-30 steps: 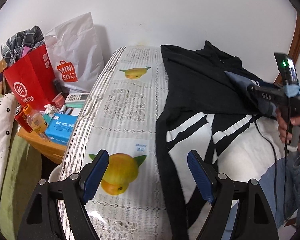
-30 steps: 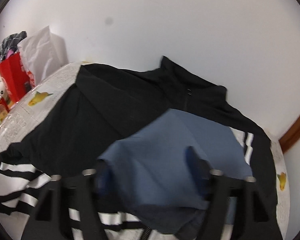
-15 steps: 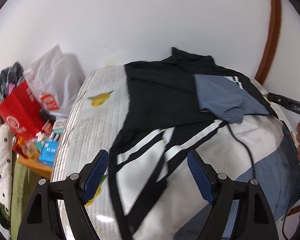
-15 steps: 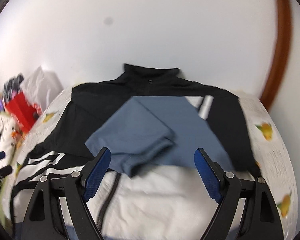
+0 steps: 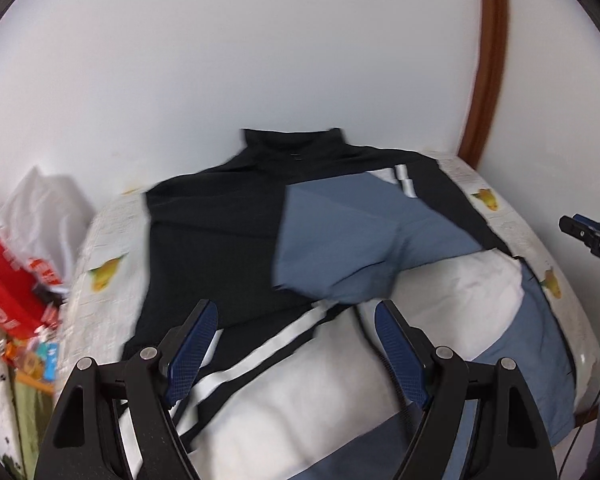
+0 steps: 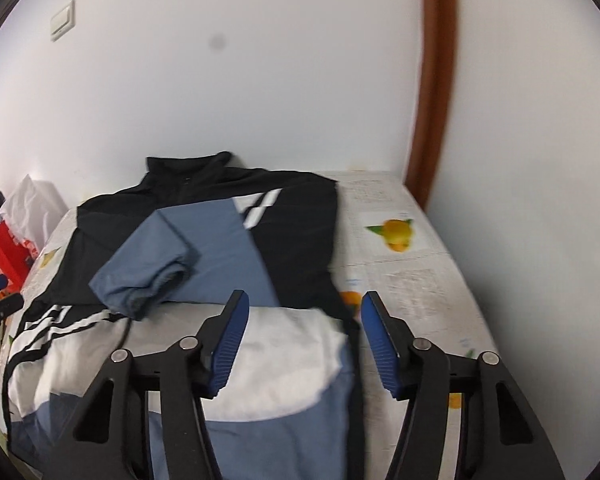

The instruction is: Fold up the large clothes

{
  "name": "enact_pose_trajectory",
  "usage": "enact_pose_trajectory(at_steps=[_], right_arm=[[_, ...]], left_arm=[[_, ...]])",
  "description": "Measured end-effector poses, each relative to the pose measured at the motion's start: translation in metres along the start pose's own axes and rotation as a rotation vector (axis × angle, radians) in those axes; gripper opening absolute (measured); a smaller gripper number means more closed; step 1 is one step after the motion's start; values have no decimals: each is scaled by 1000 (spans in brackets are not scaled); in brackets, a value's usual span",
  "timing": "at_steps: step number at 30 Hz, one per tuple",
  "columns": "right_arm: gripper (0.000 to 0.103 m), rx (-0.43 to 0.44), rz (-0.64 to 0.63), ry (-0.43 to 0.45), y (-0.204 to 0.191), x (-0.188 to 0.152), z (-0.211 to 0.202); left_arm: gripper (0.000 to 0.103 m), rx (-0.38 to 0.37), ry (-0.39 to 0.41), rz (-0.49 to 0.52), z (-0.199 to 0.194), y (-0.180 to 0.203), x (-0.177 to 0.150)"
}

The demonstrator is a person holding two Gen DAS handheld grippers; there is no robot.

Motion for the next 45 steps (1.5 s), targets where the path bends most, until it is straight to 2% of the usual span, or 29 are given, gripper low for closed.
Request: enact_pose_trajectory(at_steps=[9,20,24,26,27,28,30,31,33,34,37,39,45], right_arm=[[50,-6,25,3,48,-6,18],[49,18,10,-22,49,-18,59],[49,18,6,-45,49,-27,69],[49,13,-5,-51,47,-30,70],[49,8,-10,-54,47,-31,71],[49,3,-15,-55,47,-31,70],[49,4,-18,-58,46,-32,69],[49,7,-18,-59,44,-32,67],[49,6,-22,-64,40,-31,63],[49,6,-26,-63,38,-30,61],[49,18,-42,-51,27,-24,52],[49,24,-51,-42,17,-20,46],[49,53,-66,-31,-19,-10,47]], left_arm=[[79,-69,-65,40,66,47,8],[79,-89,-161,184,142,90,-19],[68,-81,-205,187,160,94,-32],[58,-62,-203,188,164,94,-33],[53,-49,-199,195,164,94,-33],[44,-37,-191,203,164,94,-33],[32,-42,-184,211,161,93,-31],[27,-46,-180,209,159,92,-29],[24,-62,-174,185,152,88,-22],[13,-75,-166,165,146,84,-18],[12,-97,-124,109,124,67,-1],[11,-85,-79,69,107,47,11],[11,17,41,-79,69,-34,37]])
Point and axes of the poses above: each gripper's, at about its wrist camera, not at the fingertips, and z roughly the way its jaws point, y to its right, x to its top, the point moved 6 cm from there along z, roughly the way its jaws point, and after that the axes turned 9 degrees about y, right-handed, at the moved point
